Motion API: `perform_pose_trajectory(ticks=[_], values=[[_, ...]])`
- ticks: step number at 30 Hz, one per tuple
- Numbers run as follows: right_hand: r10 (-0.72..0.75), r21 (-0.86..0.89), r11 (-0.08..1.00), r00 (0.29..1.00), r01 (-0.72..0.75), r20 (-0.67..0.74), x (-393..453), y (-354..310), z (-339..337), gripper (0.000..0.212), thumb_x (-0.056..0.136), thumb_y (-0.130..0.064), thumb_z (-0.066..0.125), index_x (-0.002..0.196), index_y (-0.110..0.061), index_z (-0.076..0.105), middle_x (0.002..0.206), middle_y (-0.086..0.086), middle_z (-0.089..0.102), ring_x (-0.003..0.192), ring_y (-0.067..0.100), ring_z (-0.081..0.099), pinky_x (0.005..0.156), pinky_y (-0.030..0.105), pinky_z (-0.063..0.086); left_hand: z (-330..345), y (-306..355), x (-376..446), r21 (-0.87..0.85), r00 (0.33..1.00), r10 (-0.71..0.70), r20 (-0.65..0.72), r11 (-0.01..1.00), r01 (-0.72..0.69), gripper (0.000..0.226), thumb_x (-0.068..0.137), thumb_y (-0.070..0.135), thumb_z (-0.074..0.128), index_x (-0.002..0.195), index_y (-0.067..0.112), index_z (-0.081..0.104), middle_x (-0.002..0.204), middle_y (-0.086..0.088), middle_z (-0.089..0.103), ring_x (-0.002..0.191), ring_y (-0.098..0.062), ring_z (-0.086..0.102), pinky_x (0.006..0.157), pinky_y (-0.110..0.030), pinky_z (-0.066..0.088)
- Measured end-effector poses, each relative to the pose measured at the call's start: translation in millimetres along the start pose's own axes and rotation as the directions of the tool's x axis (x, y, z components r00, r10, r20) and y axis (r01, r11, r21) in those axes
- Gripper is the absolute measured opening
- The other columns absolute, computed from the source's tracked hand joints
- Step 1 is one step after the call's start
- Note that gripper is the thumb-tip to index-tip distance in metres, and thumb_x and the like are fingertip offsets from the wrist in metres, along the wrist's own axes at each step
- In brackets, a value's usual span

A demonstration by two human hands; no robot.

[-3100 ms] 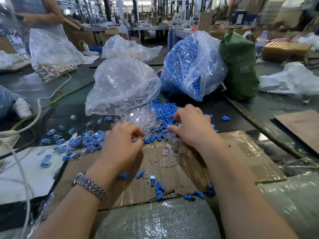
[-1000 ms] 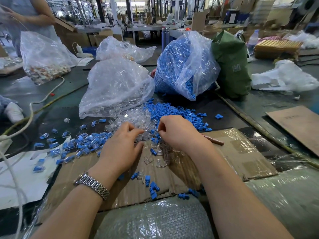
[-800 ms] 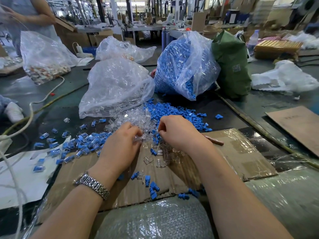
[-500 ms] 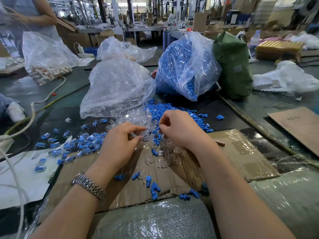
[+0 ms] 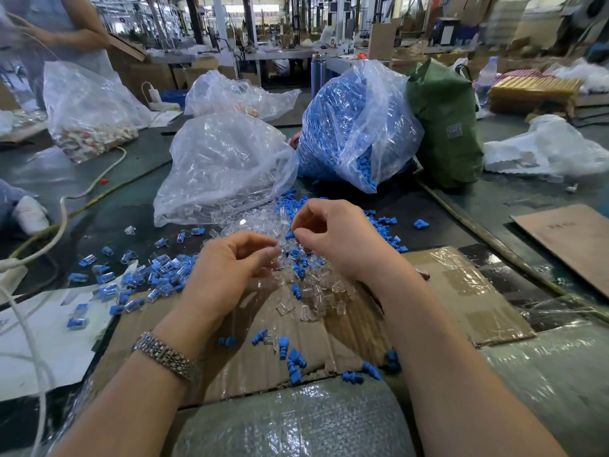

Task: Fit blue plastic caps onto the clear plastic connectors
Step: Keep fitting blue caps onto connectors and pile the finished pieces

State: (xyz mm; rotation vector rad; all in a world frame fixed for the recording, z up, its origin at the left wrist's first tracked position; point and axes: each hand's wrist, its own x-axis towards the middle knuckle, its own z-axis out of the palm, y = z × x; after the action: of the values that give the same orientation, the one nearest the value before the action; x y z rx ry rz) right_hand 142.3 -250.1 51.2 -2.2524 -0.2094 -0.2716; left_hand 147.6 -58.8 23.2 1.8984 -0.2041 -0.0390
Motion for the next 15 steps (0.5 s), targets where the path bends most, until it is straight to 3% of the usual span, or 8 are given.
perform_pose_trajectory(ticks=[3,7,10,15], values=[[-0.046,0.043,0.998,0.999,0.047,-0.006,-1.2,-2.8,-0.5,0.011,0.091,-0.017,0.071,0.085,-0.025,0.069,0.077,-0.01,0.069,0.071,0.0,0.063,0.069,0.015,0.051,-6.7,1.4,1.4,-0.264,0.996,-0.094,-0.004,0.96,0.09,0.024,0.072,0.027,0.075,0.094,0.02,0.081,0.084,0.0,0.077,0.07,-0.011,0.07,0.062,-0.019,0.057],[-0.126,0.072,0.989,0.992,0.126,0.004,-4.6,-7.3,0.5,0.009,0.091,-0.014,0.072,0.087,-0.022,0.071,0.077,-0.009,0.07,0.072,0.001,0.064,0.072,0.016,0.053,-9.4,4.4,1.1,-0.572,0.969,-0.167,0.183,0.783,0.243,0.027,0.076,0.011,0.072,0.102,0.006,0.077,0.089,-0.011,0.074,0.073,-0.015,0.071,0.064,-0.022,0.06],[-0.17,0.048,0.984,0.985,0.169,0.015,-6.3,-9.4,1.4,0.008,0.09,-0.011,0.071,0.088,-0.019,0.072,0.08,-0.007,0.071,0.076,0.007,0.066,0.077,0.026,0.055,-7.3,5.9,0.8,-0.635,0.956,-0.176,0.234,0.717,0.288,0.025,0.08,0.01,0.069,0.103,0.003,0.074,0.086,-0.011,0.074,0.07,-0.015,0.071,0.064,-0.021,0.061],[-0.226,0.014,0.974,0.974,0.225,0.033,-7.6,-11.9,4.6,0.006,0.09,-0.011,0.071,0.09,-0.017,0.073,0.083,-0.005,0.071,0.079,0.011,0.066,0.079,0.032,0.055,-6.3,8.0,-1.2,-0.625,0.947,-0.162,0.278,0.718,0.306,0.02,0.08,0.013,0.068,0.095,0.002,0.075,0.083,-0.014,0.073,0.066,-0.015,0.07,0.06,-0.02,0.06]])
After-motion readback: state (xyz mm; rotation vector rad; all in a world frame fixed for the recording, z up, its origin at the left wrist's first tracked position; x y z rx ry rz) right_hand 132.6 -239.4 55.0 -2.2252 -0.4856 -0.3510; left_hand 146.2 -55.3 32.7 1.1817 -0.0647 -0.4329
